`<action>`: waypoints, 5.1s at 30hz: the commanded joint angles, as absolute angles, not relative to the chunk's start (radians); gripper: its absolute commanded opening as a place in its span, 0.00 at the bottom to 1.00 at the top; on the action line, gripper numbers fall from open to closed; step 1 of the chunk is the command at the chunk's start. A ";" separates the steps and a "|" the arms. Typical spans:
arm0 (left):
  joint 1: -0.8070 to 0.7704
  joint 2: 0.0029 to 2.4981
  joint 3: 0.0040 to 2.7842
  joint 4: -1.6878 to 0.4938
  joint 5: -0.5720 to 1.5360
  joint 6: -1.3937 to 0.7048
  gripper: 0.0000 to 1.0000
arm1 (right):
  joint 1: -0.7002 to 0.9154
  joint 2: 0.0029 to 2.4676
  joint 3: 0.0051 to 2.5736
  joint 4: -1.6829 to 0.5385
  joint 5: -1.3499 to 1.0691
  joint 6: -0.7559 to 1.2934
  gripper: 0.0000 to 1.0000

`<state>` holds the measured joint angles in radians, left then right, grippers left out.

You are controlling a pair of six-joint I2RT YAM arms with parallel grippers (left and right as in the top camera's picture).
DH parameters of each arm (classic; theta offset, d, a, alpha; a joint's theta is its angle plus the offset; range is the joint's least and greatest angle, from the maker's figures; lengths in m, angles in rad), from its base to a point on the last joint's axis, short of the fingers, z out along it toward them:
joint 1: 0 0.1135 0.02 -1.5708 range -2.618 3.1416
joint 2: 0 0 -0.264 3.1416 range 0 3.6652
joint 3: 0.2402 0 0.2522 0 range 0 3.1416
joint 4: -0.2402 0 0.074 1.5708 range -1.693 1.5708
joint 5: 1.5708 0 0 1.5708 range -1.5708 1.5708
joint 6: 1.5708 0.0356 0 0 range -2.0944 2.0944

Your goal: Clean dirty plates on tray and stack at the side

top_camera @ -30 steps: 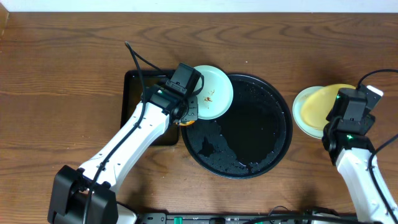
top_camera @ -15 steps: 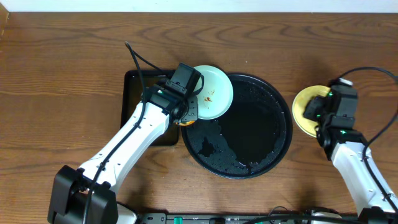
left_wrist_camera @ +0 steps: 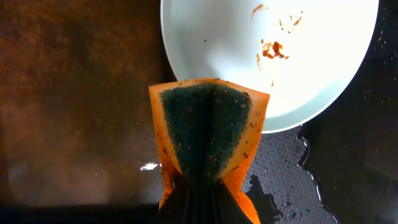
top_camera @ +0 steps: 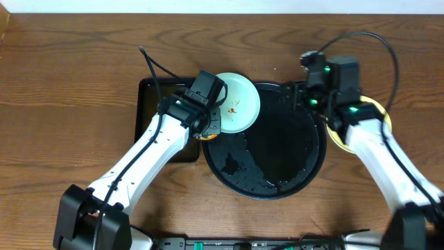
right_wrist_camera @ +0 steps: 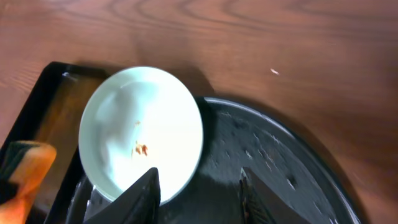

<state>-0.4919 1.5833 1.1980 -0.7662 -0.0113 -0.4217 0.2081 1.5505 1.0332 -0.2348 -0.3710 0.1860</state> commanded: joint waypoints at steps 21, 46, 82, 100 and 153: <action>-0.489 1.567 1.197 -0.770 -0.031 -0.417 0.09 | 0.339 1.991 1.037 -0.007 -0.400 0.344 0.01; -0.646 1.672 1.196 -0.575 0.150 -0.427 0.08 | 0.331 1.753 1.029 -0.599 -0.049 0.341 0.01; -0.663 1.947 1.196 -0.325 0.132 -0.535 0.08 | 0.334 1.753 1.029 -0.644 -0.053 0.344 0.01; -0.598 1.593 1.197 -0.672 -0.106 -0.438 0.08 | 0.334 1.753 1.029 -0.643 -0.068 0.344 0.18; 0.097 1.845 1.202 -0.699 0.249 -0.095 0.07 | 0.334 1.753 0.854 -0.453 -0.125 0.434 0.01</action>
<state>0.0975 1.9316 1.2057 -0.6960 0.4007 -0.0685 0.3187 1.7199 0.8932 -0.4362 -0.1268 0.4297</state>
